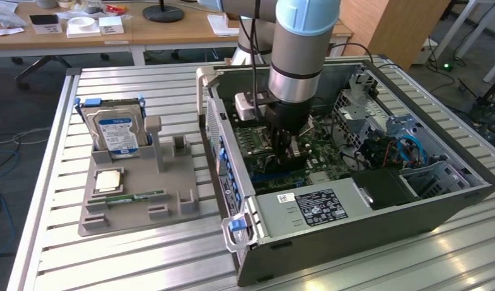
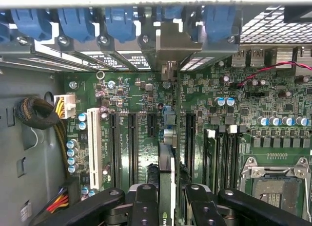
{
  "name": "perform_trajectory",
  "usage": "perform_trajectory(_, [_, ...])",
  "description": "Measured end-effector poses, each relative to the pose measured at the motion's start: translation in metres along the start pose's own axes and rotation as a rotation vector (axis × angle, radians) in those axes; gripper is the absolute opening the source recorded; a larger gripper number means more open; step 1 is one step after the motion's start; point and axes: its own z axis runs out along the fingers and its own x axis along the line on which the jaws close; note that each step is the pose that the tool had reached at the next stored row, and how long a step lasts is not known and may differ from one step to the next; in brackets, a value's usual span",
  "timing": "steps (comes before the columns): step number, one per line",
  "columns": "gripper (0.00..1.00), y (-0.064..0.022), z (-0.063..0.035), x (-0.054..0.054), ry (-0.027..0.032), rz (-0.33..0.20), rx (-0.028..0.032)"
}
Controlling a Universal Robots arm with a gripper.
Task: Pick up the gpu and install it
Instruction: 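Insert the gpu into the slot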
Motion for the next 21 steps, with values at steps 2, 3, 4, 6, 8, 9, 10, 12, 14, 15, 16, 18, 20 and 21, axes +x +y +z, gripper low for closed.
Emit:
perform_trajectory(2, [0.26, 0.0000, 0.0009, 0.0000, -0.0002, 0.000, 0.0002])
perform_trajectory(3, [0.26, 0.0000, 0.0012, 0.0000, 0.0000, 0.000, 0.0001])
perform_trajectory(4, [0.26, 0.0001, 0.0015, 0.0000, 0.0001, 0.000, 0.0000])
perform_trajectory(6, [0.26, 0.0001, 0.0021, 0.0000, 0.0003, 0.000, -0.0001])
perform_trajectory(8, [0.26, 0.0002, 0.0027, 0.0000, 0.0004, 0.000, -0.0001])
perform_trajectory(9, [0.26, 0.0002, 0.0030, 0.0000, 0.0004, 0.000, -0.0002])
perform_trajectory(10, [0.26, 0.0002, 0.0031, 0.0000, 0.0004, 0.000, -0.0002])
perform_trajectory(12, [0.26, 0.0002, 0.0033, 0.0000, 0.0002, 0.000, -0.0001])
perform_trajectory(14, [0.26, 0.0003, 0.0036, 0.0000, 0.0004, 0.000, -0.0001])
perform_trajectory(15, [0.26, 0.0005, 0.0038, 0.0000, 0.0004, 0.000, -0.0001])
perform_trajectory(16, [0.26, 0.0007, 0.0039, 0.0000, 0.0004, 0.000, -0.0001])
perform_trajectory(18, [0.26, 0.0011, 0.0044, 0.0000, -0.0001, 0.000, 0.0002])
perform_trajectory(20, [0.26, 0.0017, 0.0045, 0.0000, -0.0001, 0.000, 0.0003])
perform_trajectory(21, [0.26, 0.0019, 0.0045, -0.0001, 0.0000, 0.000, 0.0002])
